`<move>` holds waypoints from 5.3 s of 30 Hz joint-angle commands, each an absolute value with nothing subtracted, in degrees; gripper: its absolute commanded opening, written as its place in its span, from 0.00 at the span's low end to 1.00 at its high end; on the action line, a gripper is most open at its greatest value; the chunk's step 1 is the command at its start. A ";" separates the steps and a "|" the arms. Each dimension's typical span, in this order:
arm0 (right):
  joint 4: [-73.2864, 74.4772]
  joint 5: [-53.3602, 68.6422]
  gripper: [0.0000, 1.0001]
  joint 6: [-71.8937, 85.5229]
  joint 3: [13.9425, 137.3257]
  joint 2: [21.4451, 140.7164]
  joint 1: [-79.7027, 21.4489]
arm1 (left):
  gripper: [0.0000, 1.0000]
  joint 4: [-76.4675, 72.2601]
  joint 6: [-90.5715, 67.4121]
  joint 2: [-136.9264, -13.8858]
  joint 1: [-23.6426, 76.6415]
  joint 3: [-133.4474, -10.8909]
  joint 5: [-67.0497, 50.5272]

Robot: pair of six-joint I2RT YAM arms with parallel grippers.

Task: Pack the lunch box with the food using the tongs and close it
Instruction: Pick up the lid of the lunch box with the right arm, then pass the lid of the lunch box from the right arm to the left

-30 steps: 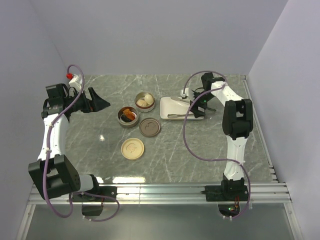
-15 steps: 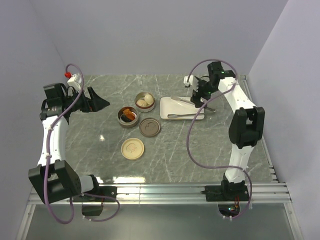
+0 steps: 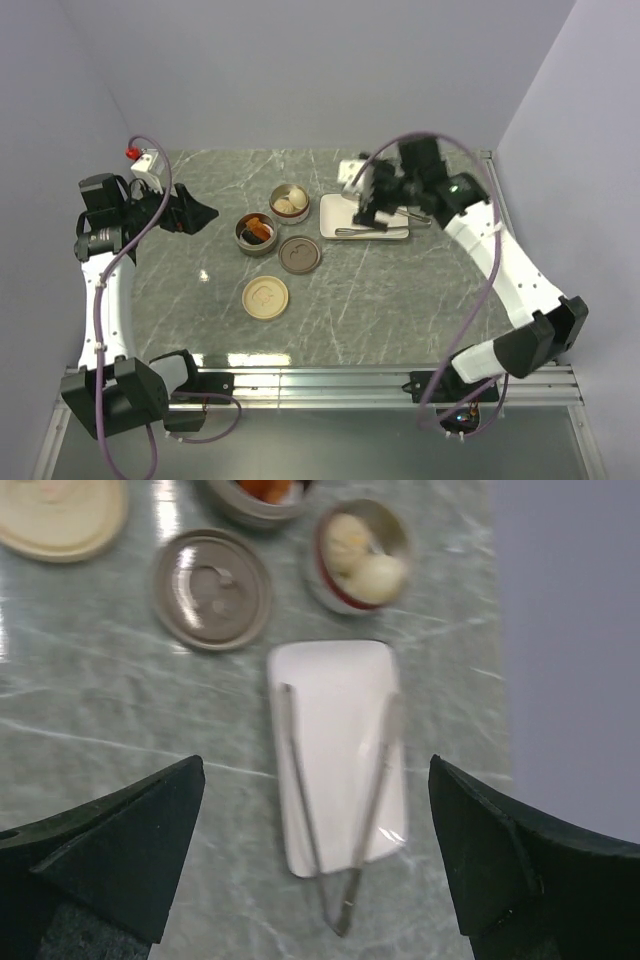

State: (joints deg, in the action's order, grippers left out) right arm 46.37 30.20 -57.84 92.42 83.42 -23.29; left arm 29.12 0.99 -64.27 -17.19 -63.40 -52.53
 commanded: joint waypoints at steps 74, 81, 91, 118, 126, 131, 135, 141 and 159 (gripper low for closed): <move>18.20 78.48 0.00 12.40 103.38 97.31 -26.54 | 0.95 -17.37 -39.34 -49.23 -16.62 -43.78 -66.98; 8.08 76.82 0.00 21.36 103.87 94.66 -27.07 | 0.98 -43.66 -62.98 -47.98 -6.43 -33.14 -57.76; 5.63 70.14 0.00 20.57 106.17 93.60 -31.81 | 0.98 -53.44 -79.18 -53.79 -2.20 -35.06 -46.50; 0.09 66.27 0.00 22.94 113.12 99.75 -38.76 | 0.68 -63.54 -90.44 -61.87 3.95 -41.13 -41.04; -2.99 66.80 0.00 24.26 113.12 100.63 -39.46 | 0.55 -64.95 -90.00 -62.31 5.10 -41.92 -41.40; -7.63 67.76 0.00 27.42 112.24 100.81 -39.55 | 0.46 -64.86 -89.56 -62.66 5.27 -42.27 -41.40; -7.56 67.94 0.00 27.51 110.74 100.37 -39.55 | 0.34 -64.51 -89.03 -62.75 5.27 -42.62 -41.66; -1.68 65.31 0.00 21.71 110.13 99.23 -39.38 | 0.03 -60.31 -87.98 -61.70 5.19 -43.51 -41.92; 6.84 60.29 0.85 18.22 104.42 96.24 -29.19 | 0.01 -3.30 -42.15 -64.77 1.76 -65.70 -44.22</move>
